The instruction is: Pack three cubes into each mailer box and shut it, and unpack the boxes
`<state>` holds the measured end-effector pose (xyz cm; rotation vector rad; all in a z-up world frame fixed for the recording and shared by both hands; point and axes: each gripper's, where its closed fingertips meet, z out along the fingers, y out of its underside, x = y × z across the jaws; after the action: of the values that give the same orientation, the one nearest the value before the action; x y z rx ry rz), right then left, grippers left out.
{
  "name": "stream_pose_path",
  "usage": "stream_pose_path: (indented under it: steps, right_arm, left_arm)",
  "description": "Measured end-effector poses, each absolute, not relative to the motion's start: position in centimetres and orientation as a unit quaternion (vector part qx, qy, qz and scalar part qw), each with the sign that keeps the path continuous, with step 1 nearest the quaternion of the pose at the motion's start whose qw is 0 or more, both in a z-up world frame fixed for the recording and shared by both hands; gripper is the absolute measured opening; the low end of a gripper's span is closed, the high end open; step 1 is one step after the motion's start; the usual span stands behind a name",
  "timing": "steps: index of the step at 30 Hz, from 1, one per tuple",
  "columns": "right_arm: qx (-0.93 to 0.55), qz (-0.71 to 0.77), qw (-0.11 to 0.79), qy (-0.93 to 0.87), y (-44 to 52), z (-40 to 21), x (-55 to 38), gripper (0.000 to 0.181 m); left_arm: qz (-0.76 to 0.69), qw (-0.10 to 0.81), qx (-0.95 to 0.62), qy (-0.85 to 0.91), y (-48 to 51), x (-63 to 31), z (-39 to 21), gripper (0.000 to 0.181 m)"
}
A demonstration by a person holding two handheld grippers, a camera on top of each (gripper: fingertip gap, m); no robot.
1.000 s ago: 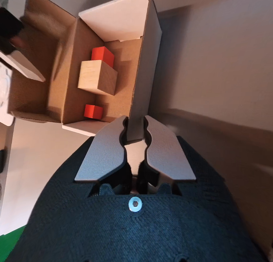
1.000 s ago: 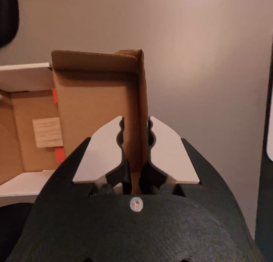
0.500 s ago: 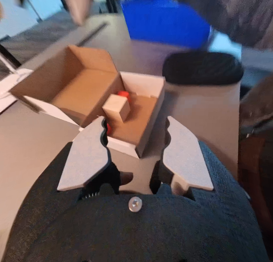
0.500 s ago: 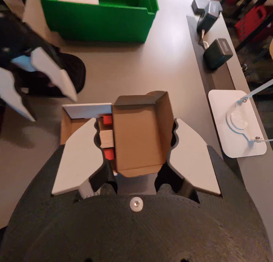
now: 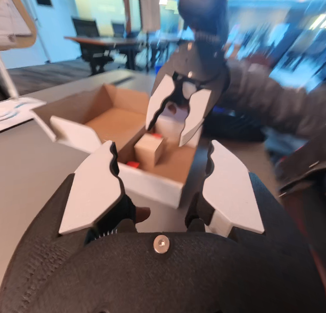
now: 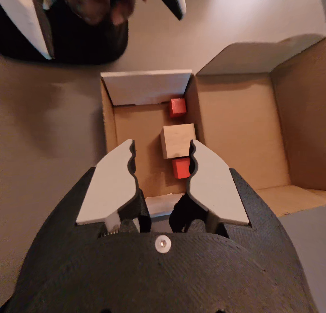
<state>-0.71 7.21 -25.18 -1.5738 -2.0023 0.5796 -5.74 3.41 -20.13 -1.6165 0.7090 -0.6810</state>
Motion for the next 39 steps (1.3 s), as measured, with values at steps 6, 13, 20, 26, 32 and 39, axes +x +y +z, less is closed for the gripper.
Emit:
stream_pose_path:
  steps: [6, 13, 20, 26, 32, 39]
  right_arm:
    - [-0.571, 0.168, 0.277, -0.754, 8.2, -26.1, -1.6, 0.058]
    - [-0.570, 0.140, 0.272, -0.762, 8.7, -27.4, -1.5, 0.055]
    - [-0.563, 0.166, 0.245, -0.772, 7.3, -26.9, -1.1, 0.048]
    - [-0.576, 0.133, 0.254, -0.766, 8.7, -27.5, -1.1, 0.058]
    - [-0.572, 0.144, 0.247, -0.769, 8.2, -27.1, -0.9, 0.052]
    - [-0.598, 0.136, 0.209, -0.762, 8.4, -28.5, -1.2, 0.050]
  left_arm:
    - [-0.278, 0.576, -0.695, 0.329, 3.1, -5.4, -20.9, 0.096]
    - [-0.282, 0.579, -0.691, 0.330, 3.1, -5.3, -20.8, 0.094]
    - [-0.282, 0.576, -0.692, 0.331, 3.1, -5.2, -20.8, 0.092]
    - [-0.280, 0.575, -0.693, 0.331, 3.2, -5.2, -21.0, 0.091]
    - [-0.280, 0.574, -0.695, 0.331, 3.1, -5.2, -21.1, 0.091]
    - [-0.279, 0.572, -0.697, 0.332, 2.9, -5.1, -21.2, 0.091]
